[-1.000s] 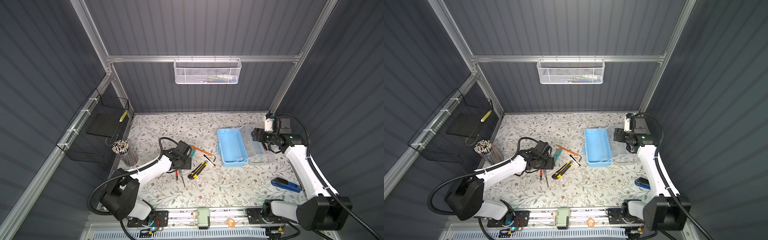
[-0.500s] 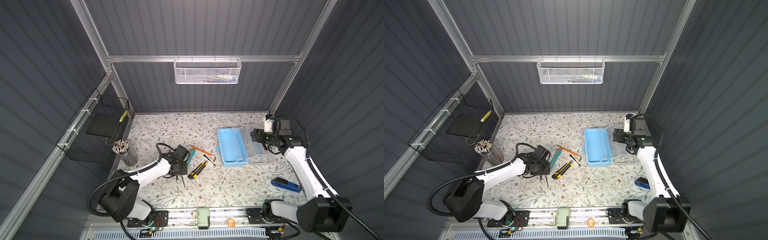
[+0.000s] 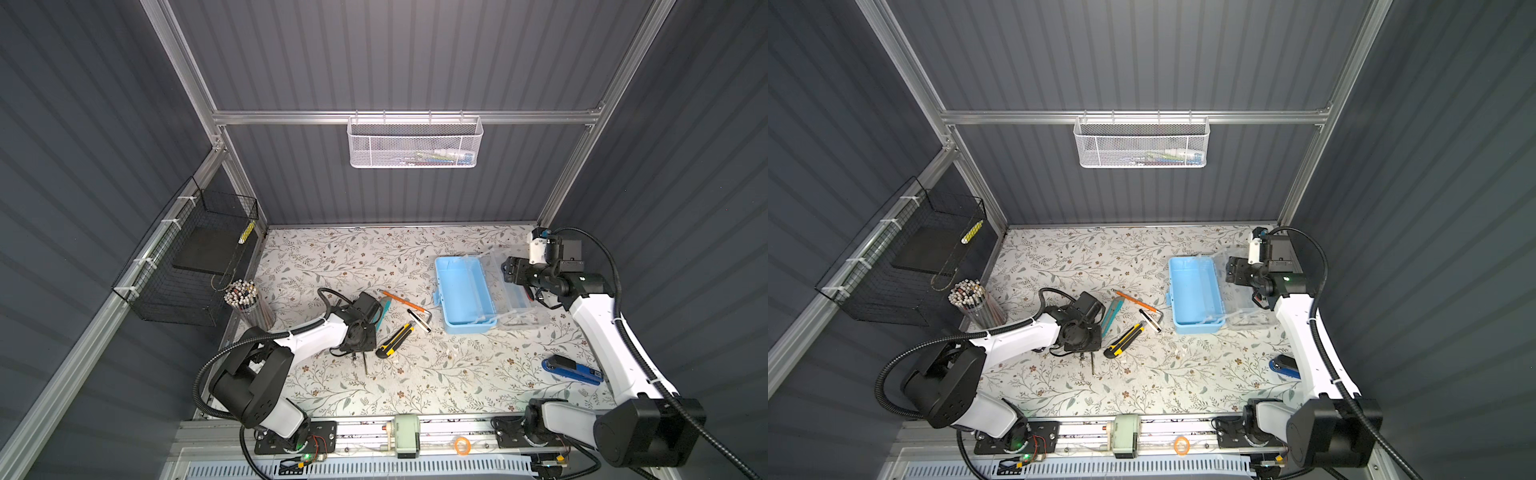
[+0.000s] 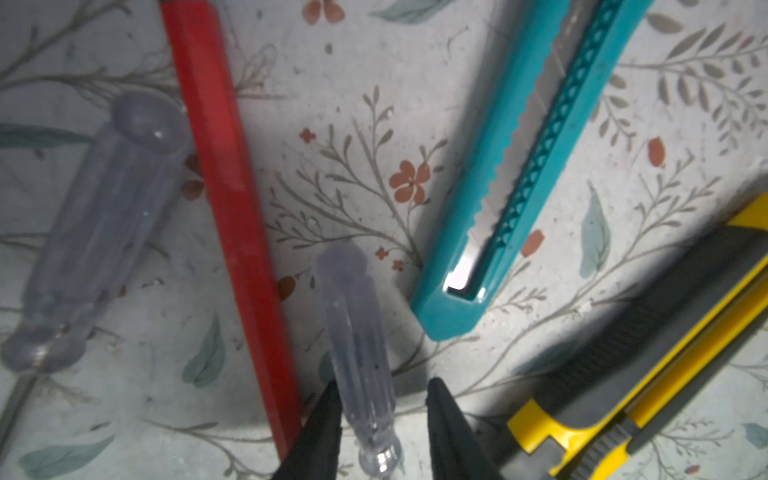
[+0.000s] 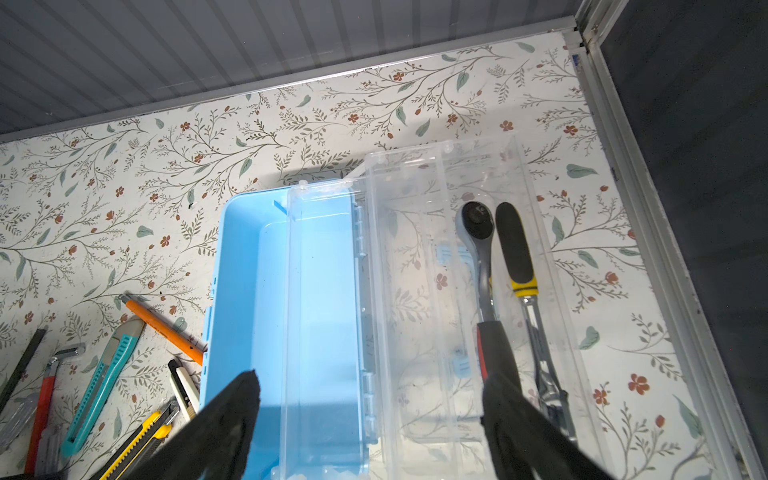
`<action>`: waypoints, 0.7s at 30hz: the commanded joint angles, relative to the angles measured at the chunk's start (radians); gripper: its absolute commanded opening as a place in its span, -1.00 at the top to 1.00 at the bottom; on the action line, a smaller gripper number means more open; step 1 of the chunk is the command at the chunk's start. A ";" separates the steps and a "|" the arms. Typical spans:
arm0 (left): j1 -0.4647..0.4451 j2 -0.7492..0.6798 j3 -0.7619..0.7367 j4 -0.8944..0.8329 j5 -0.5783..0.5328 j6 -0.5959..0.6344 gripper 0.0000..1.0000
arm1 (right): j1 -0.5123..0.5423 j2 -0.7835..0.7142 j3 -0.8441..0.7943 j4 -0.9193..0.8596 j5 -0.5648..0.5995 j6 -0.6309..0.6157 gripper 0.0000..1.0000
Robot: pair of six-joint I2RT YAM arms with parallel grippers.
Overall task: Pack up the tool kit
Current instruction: 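Grasp the clear-handled screwdriver with the left gripper and lift it toward the right gripper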
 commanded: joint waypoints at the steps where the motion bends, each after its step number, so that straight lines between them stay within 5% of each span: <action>1: -0.006 0.035 0.001 -0.004 0.015 0.016 0.37 | 0.004 -0.014 -0.001 -0.015 0.005 -0.002 -0.70; 8: -0.005 0.011 -0.007 -0.005 0.010 0.018 0.74 | 0.004 -0.021 -0.019 -0.010 -0.007 0.016 -0.70; 21: -0.006 -0.100 0.115 -0.042 -0.026 0.043 0.88 | 0.092 -0.025 -0.120 0.155 -0.220 0.208 -0.52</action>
